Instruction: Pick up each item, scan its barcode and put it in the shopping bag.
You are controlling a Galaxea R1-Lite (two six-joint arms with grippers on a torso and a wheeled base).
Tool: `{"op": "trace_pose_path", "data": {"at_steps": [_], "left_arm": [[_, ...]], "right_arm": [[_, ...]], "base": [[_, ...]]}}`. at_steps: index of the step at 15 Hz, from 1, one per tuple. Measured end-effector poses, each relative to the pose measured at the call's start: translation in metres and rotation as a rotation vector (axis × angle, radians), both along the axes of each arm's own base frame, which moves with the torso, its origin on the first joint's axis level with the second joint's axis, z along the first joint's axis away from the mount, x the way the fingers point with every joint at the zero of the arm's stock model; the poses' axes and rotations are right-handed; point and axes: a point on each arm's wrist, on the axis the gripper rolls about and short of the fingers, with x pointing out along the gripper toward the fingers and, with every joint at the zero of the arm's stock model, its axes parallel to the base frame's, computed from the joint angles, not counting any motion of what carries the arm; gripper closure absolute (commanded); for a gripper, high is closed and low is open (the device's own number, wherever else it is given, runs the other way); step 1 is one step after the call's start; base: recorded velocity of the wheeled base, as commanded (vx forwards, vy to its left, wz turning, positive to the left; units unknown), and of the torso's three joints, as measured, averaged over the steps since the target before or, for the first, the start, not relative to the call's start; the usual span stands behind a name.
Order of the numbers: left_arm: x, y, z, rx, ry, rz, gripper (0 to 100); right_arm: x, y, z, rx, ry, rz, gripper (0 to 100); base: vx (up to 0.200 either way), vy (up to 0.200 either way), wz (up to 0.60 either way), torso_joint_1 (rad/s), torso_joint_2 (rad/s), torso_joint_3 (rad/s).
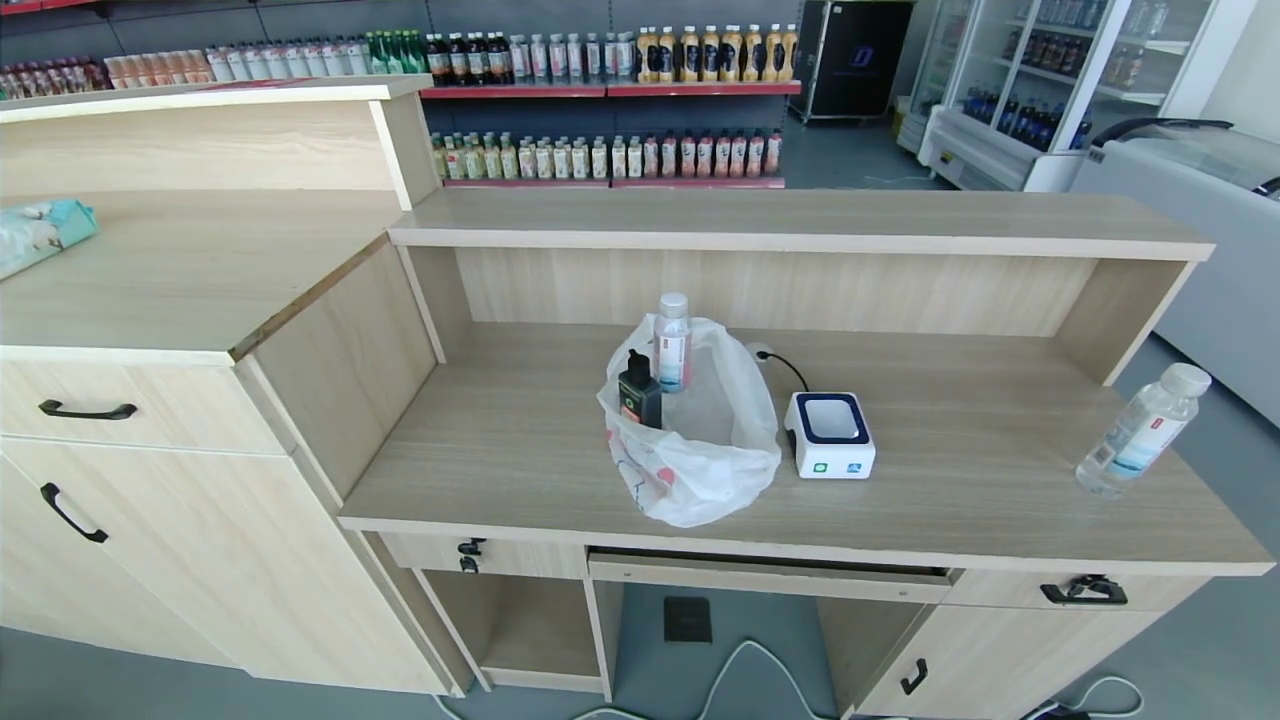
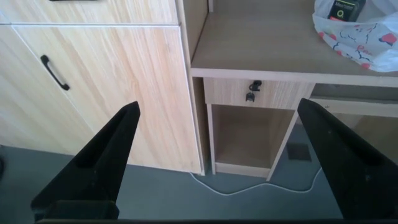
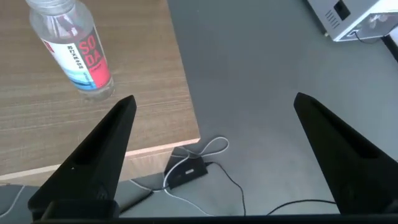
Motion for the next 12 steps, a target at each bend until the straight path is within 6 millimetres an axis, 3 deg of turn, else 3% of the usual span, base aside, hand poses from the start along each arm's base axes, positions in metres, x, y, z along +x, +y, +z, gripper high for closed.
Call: {"op": "trace_pose_path", "data": {"at_steps": [8, 12], "left_arm": [[0.0, 0.0, 0.0, 0.0, 0.0, 0.0, 0], [0.0, 0.0, 0.0, 0.0, 0.0, 0.0, 0]], "right_arm": [[0.022, -0.031, -0.034, 0.031, -0.003, 0.062, 0], [0.054, -0.033, -0.043, 0.002, -0.024, 0.124, 0]], "base": [[0.0, 0.0, 0.0, 0.0, 0.0, 0.0], [0.0, 0.0, 0.0, 0.0, 0.0, 0.0]]}}
